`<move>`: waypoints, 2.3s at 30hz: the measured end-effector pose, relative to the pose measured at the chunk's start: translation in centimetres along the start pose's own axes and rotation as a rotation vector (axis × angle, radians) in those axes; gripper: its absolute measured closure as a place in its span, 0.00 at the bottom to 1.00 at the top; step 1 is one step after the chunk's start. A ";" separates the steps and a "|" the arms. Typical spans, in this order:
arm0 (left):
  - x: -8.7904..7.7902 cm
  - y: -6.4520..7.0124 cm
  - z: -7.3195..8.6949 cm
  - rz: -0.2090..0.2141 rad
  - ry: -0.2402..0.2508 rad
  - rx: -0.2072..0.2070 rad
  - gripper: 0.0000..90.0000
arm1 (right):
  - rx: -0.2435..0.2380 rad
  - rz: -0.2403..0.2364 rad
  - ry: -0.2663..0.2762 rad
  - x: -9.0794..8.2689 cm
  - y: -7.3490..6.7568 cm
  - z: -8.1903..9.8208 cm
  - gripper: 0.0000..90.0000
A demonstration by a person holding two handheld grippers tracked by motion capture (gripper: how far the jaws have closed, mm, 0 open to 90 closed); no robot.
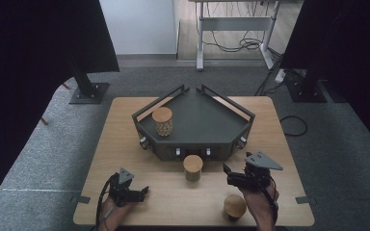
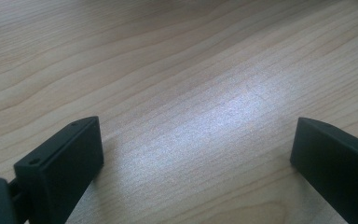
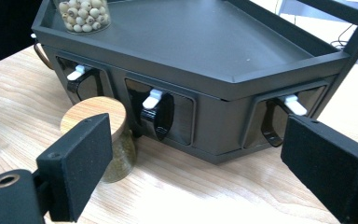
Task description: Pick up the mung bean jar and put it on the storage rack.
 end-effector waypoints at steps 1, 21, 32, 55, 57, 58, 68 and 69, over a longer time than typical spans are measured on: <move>0.0 0.0 0.0 0.000 0.000 0.000 0.02 | -0.002 0.000 0.001 0.1 -0.2 -0.1 0.09; 0.0 0.0 0.0 0.000 0.000 0.001 0.02 | -0.011 -0.014 0.020 1.2 -2.8 -0.8 0.10; 0.0 0.0 0.0 0.000 0.000 0.001 0.02 | -0.017 -0.016 0.022 1.8 -4.0 -1.0 0.10; 0.0 0.0 0.0 0.001 0.000 0.001 0.02 | -0.047 -0.036 0.073 3.4 -6.9 -1.1 0.11; 0.0 0.0 0.0 0.000 -0.001 0.001 0.02 | -0.047 -0.040 0.068 3.8 -7.0 -1.1 0.11; 0.0 0.0 0.0 0.000 -0.001 0.001 0.02 | -0.047 -0.041 0.065 3.9 -7.1 -1.0 0.11; 0.0 0.0 0.0 0.001 0.000 0.001 0.02 | -0.056 -0.014 0.046 5.2 -8.4 -1.0 0.12; 0.0 0.0 0.0 0.001 0.000 0.001 0.02 | -0.058 -0.009 0.046 5.3 -8.6 -1.0 0.12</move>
Point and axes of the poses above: each handheld gripper's, and its own axes: x roughly forward along the jaws, z roughly out of its underside, y roughly to its right, the point moved 4 cm from there along x, roughly forward along the jaws, and after that the axes turned 15 degrees about -y, right-handed, at the moved point
